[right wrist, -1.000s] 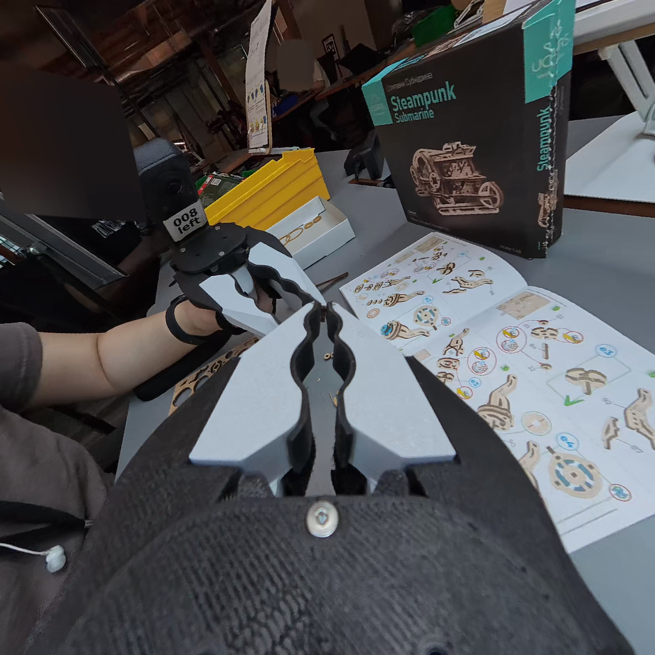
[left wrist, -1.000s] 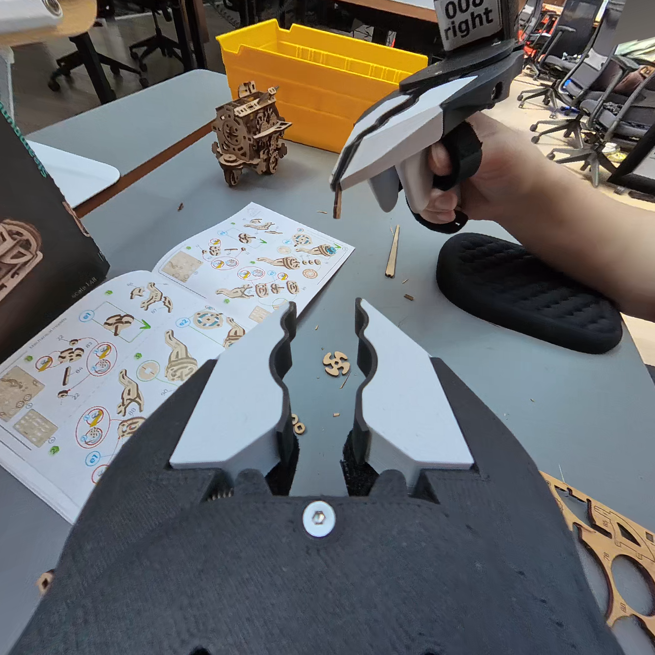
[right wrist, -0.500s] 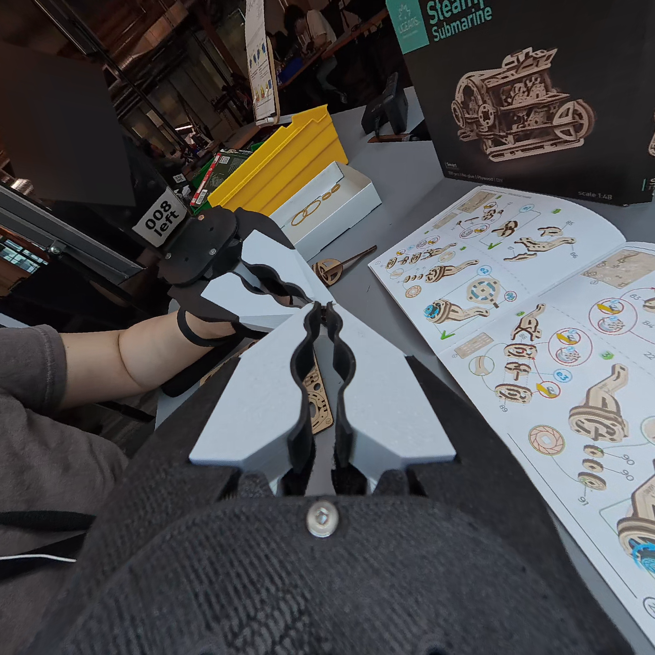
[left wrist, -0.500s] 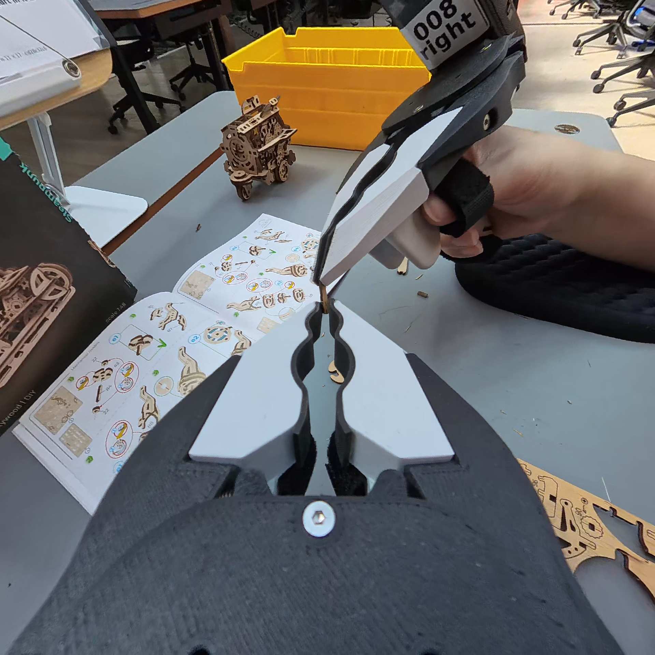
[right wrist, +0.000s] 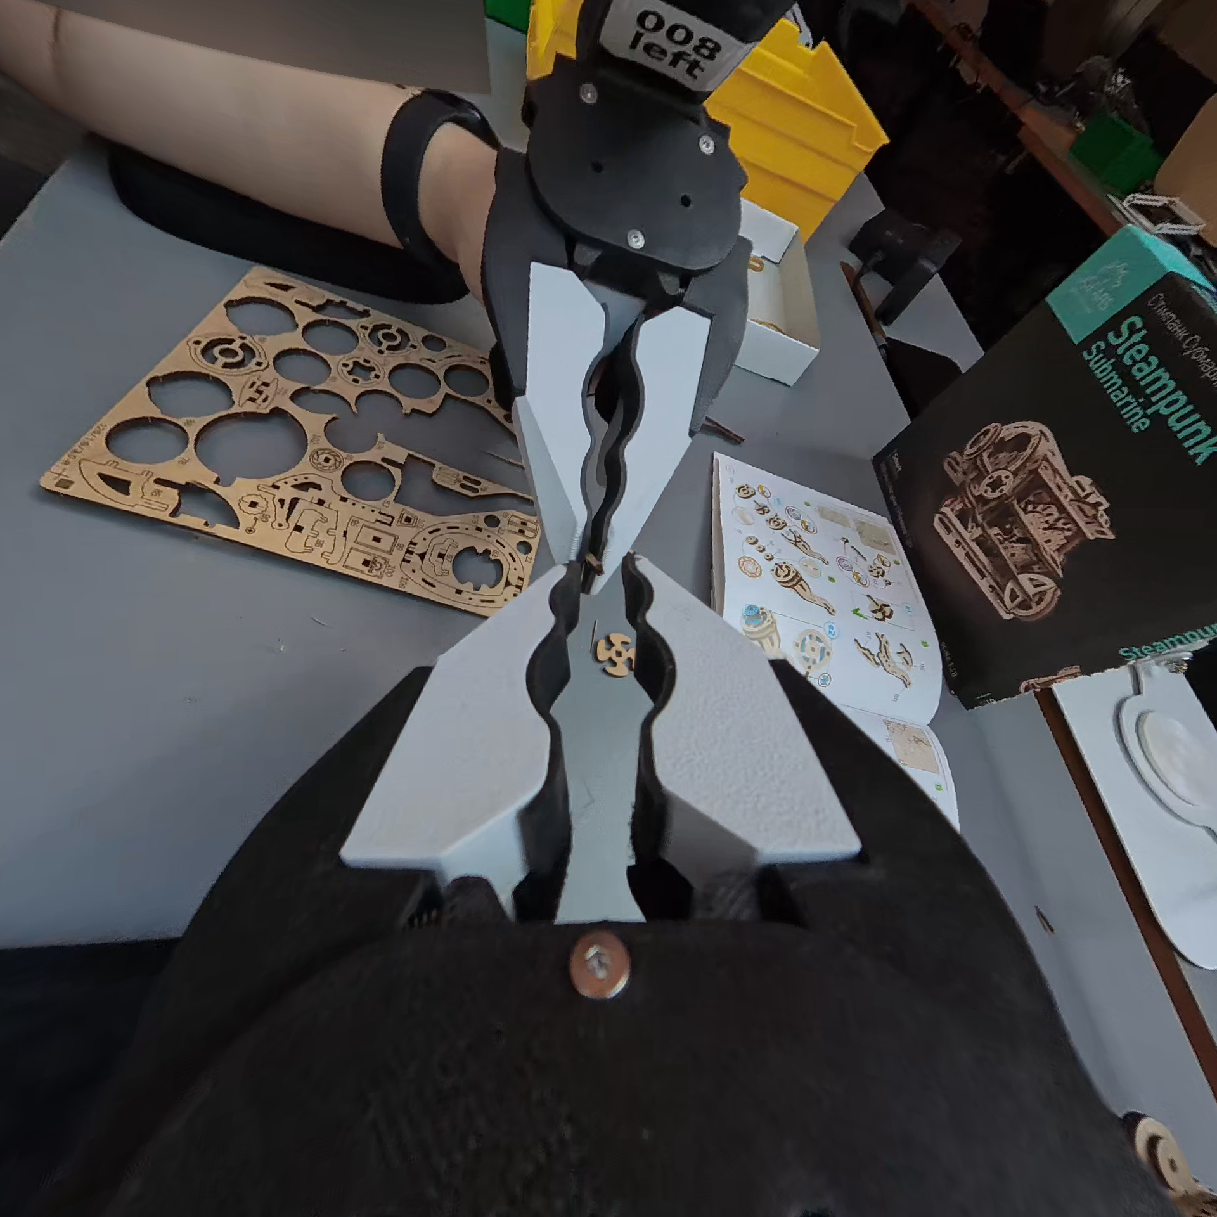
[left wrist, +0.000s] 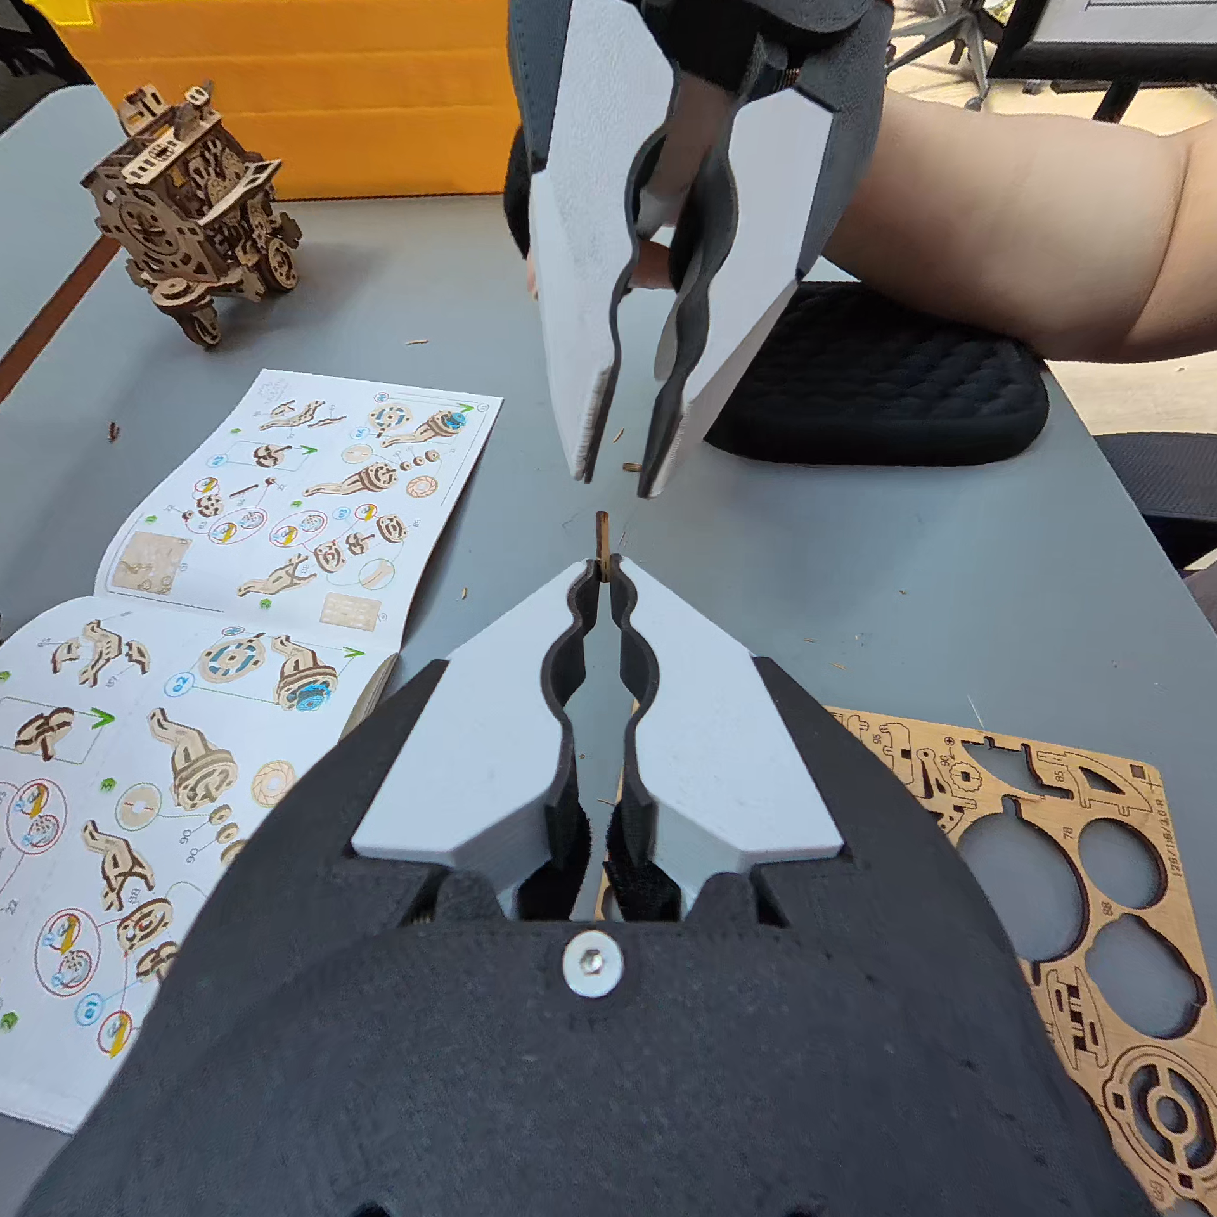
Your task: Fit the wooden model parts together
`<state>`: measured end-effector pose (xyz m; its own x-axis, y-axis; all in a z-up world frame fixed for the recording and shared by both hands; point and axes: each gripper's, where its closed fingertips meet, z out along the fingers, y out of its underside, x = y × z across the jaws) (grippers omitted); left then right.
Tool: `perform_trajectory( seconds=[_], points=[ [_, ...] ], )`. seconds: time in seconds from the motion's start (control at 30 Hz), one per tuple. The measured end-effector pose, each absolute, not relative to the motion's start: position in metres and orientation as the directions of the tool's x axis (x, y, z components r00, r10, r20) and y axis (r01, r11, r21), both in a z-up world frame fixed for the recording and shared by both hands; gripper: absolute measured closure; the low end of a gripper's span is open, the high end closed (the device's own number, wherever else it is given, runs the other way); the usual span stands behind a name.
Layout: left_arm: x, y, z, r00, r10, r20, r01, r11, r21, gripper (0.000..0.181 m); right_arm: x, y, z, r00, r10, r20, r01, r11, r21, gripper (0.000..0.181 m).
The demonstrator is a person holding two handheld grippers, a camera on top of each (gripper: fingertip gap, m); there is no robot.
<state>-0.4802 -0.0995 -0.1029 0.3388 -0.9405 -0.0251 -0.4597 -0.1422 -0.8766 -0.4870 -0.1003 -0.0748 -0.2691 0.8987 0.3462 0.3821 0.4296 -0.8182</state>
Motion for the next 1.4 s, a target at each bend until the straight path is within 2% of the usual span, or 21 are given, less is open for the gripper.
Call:
perform_trajectory(
  seconds=[0.03,0.1,0.27,1.3,1.4],
  points=[
    [-0.479,-0.102,-0.104,0.326,-0.945,-0.029,-0.472,-0.137,-0.871,0.180,-0.487,-0.101,-0.078,-0.278,0.889,0.364,0.397,0.451,-0.799,0.170],
    [-0.478,-0.105,-0.109,0.308,-0.950,-0.045,-0.502,-0.122,-0.856,0.180,-0.487,-0.105,-0.084,-0.302,0.881,0.364,0.417,0.466,-0.781,0.174],
    [-0.476,-0.111,-0.112,0.272,-0.962,-0.032,-0.520,-0.119,-0.846,0.180,-0.485,-0.108,-0.092,-0.325,0.864,0.384,0.452,0.499,-0.740,0.171],
    [-0.470,-0.119,-0.110,0.229,-0.972,-0.045,-0.509,-0.081,-0.857,0.180,-0.487,-0.122,-0.093,-0.382,0.876,0.293,0.436,0.451,-0.779,0.180],
    [-0.474,-0.116,-0.113,0.249,-0.966,-0.064,-0.534,-0.082,-0.842,0.174,-0.486,-0.118,-0.093,-0.367,0.885,0.288,0.444,0.439,-0.782,0.180]
  ],
)
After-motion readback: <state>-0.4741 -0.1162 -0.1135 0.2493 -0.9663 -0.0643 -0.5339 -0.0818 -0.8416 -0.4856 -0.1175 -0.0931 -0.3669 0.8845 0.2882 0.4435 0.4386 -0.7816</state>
